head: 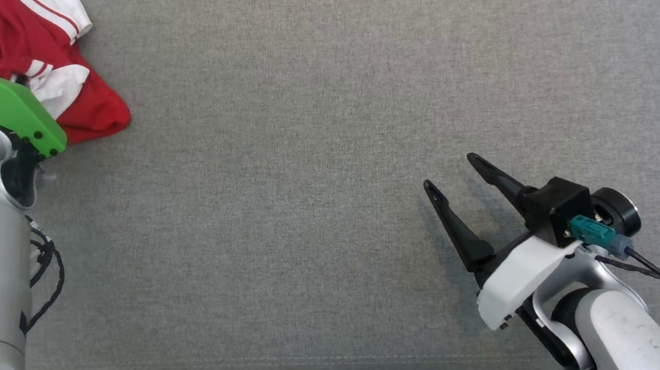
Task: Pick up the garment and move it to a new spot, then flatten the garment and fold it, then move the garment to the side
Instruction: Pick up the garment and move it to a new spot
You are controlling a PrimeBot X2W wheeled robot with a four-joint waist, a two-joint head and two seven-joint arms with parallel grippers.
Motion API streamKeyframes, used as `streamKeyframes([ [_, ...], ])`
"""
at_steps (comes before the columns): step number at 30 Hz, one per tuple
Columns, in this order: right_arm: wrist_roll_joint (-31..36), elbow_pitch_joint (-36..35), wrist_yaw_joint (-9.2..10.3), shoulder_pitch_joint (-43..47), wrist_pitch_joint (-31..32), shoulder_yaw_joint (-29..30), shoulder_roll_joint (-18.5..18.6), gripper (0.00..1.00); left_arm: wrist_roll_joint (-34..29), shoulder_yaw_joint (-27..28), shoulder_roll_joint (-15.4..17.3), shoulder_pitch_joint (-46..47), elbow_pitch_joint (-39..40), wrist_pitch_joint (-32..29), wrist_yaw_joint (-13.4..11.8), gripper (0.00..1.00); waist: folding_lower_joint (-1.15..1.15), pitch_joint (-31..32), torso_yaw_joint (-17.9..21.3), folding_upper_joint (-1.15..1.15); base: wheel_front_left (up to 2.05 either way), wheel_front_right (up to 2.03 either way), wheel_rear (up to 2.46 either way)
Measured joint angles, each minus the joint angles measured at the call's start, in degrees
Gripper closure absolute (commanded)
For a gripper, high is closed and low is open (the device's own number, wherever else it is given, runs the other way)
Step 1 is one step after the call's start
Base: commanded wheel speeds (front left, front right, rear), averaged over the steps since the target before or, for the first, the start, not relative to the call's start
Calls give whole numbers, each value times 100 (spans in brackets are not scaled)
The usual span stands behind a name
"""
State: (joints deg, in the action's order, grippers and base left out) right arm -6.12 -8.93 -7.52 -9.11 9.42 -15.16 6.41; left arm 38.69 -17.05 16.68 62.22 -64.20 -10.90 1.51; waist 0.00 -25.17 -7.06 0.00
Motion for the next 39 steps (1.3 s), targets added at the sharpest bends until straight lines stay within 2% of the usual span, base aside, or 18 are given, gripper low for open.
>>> streamKeyframes([
  [9, -242, 630, 0, -52, -454, -81, -235, 0, -276, -226, 169, 283, 272, 430, 85, 100, 0, 676, 158, 0, 0, 0, 0],
  [17, -436, 1127, 0, 181, -722, -37, -338, 0, -465, -517, 101, 383, 599, 446, 151, 100, -1, 1380, 499, 0, 0, 0, 0],
  [28, -661, 1365, 0, 412, -904, -46, -359, 0, -554, -791, -298, 548, 1480, 559, 263, 100, -1, 1945, 1475, 0, 0, 0, 0],
  [36, -847, 1553, 0, 381, -1093, -216, -360, 0, -475, -827, -702, 641, 2194, 945, 294, 100, -1, 2096, 2216, 0, 0, 0, 0],
  [39, -904, 1635, 0, 348, -1168, -243, -359, 0, -345, -748, -970, 732, 2532, 1325, 272, 100, -1, 2110, 2547, 1, 0, 0, 0],
])
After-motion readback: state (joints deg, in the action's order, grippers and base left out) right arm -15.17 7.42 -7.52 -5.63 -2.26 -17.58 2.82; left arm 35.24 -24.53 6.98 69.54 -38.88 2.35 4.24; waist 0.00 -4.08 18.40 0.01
